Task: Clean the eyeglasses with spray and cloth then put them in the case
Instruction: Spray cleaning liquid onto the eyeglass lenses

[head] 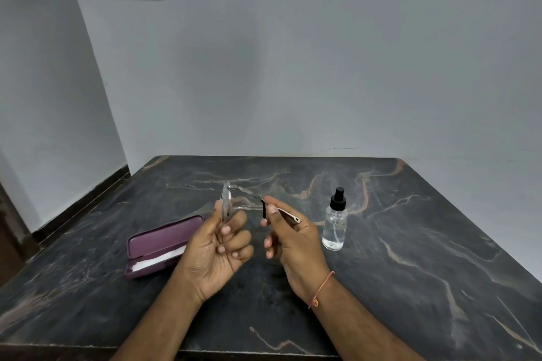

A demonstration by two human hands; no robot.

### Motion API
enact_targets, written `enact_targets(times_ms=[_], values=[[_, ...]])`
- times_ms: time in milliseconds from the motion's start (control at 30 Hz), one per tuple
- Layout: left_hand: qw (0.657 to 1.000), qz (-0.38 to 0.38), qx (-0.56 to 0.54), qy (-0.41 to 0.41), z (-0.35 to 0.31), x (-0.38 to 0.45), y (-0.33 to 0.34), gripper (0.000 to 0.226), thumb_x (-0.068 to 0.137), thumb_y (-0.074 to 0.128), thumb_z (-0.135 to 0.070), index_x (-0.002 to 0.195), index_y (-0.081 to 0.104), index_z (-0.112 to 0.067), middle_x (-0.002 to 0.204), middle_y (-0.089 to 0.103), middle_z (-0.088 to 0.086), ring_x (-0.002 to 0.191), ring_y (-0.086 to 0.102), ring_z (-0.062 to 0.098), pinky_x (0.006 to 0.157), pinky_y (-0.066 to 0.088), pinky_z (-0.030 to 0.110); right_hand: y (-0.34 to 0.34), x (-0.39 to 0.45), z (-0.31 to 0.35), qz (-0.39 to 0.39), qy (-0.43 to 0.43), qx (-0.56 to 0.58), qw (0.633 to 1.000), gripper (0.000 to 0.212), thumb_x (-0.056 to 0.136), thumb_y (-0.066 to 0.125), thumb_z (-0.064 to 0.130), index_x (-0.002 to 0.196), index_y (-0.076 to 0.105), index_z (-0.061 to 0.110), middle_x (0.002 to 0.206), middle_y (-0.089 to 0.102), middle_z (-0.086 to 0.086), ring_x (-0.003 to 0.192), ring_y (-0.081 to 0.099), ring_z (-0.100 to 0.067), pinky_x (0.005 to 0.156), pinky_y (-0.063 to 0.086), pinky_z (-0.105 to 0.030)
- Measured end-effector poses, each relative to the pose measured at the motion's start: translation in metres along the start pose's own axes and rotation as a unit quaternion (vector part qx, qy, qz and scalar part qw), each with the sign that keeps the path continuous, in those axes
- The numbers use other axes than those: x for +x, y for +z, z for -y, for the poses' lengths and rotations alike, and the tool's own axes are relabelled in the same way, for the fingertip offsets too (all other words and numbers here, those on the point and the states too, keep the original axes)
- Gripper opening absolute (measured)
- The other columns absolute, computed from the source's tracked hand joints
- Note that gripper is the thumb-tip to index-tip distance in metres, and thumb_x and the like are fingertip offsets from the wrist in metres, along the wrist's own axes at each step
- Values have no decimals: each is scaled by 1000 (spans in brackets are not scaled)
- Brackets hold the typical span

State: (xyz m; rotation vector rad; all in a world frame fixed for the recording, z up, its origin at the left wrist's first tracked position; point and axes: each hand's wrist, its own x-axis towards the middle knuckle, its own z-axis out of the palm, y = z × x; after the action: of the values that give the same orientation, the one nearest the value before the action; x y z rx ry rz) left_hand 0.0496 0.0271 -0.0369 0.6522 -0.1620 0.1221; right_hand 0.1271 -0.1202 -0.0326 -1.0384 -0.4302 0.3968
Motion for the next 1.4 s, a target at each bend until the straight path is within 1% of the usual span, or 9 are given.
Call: enact_targets(times_ms=[200, 333, 400, 567, 733, 967, 1133, 1267, 1400], values=[[1000, -14, 19, -5, 2, 2, -7, 18, 111, 57, -33, 100, 72, -28, 67, 49, -8, 51, 27, 6, 54, 37, 24, -7, 0, 4, 40, -20, 29, 999, 28, 93, 77, 34, 115, 86, 21, 104, 83, -9, 65, 69, -14, 56, 58, -27], [995, -21, 92, 6, 5, 3, -10, 12, 106, 67, -36, 112, 74, -29, 69, 41, -8, 49, 32, 3, 53, 34, 24, -10, 0, 10, 20, -92, -27, 995, 22, 95, 75, 38, 105, 88, 24, 102, 84, -14, 65, 70, -15, 57, 60, -26], [987, -26, 158, 6, 7, 5, -12, 37, 90, 88, -34, 122, 73, -28, 69, 36, -7, 48, 32, 3, 52, 34, 24, -12, 0, 14, -4, -125, -47, 991, 19, 95, 74, 37, 99, 89, 25, 97, 84, -13, 63, 70, -14, 54, 58, -25], [949, -118, 283, 78, 10, 7, -14, 38, 111, 54, -37, 140, 65, -17, 69, 38, -7, 49, 29, 4, 50, 29, 21, -22, -3, 14, -63, -196, -120, 971, 12, 100, 77, 38, 99, 88, 35, 92, 85, -5, 59, 69, -12, 49, 55, -25], [897, -226, 325, 194, 1, 2, -10, 34, 113, 47, -40, 104, 79, -30, 72, 43, -6, 53, 42, 1, 48, 38, 16, -30, -2, 5, -118, -295, -237, 918, 19, 104, 71, 54, 104, 85, 41, 87, 83, 8, 59, 74, -15, 51, 59, -33], [860, -271, 377, 211, 0, 0, -5, 43, 118, 40, -40, 99, 77, -30, 82, 65, -11, 69, 57, 4, 57, 43, 22, -38, 0, 7, -185, -391, -342, 834, 21, 108, 66, 47, 109, 82, 34, 74, 75, 10, 61, 71, -10, 57, 58, -36], [741, -202, 572, 288, 1, -7, -6, 19, 99, 61, -45, 96, 78, -38, 107, 74, -8, 83, 66, 4, 67, 50, 13, -38, -1, 11, -221, -385, -360, 821, 16, 105, 74, 29, 106, 87, 20, 78, 78, 15, 67, 74, -6, 62, 61, -33], [655, -151, 674, 307, 6, -6, -13, 14, 101, 73, -42, 104, 82, -32, 112, 62, -12, 68, 54, 6, 56, 40, 14, -40, -2, 12, -231, -369, -361, 825, 12, 105, 76, 22, 108, 87, 19, 83, 80, 13, 68, 76, -7, 62, 62, -35], [614, -167, 702, 319, 5, -5, -14, 26, 103, 63, -37, 111, 82, -21, 122, 56, -23, 99, 62, 4, 79, 44, 8, -40, -1, 11, -232, -352, -352, 836, 13, 106, 74, 27, 108, 87, 23, 82, 79, 17, 65, 75, -7, 59, 62, -37]])
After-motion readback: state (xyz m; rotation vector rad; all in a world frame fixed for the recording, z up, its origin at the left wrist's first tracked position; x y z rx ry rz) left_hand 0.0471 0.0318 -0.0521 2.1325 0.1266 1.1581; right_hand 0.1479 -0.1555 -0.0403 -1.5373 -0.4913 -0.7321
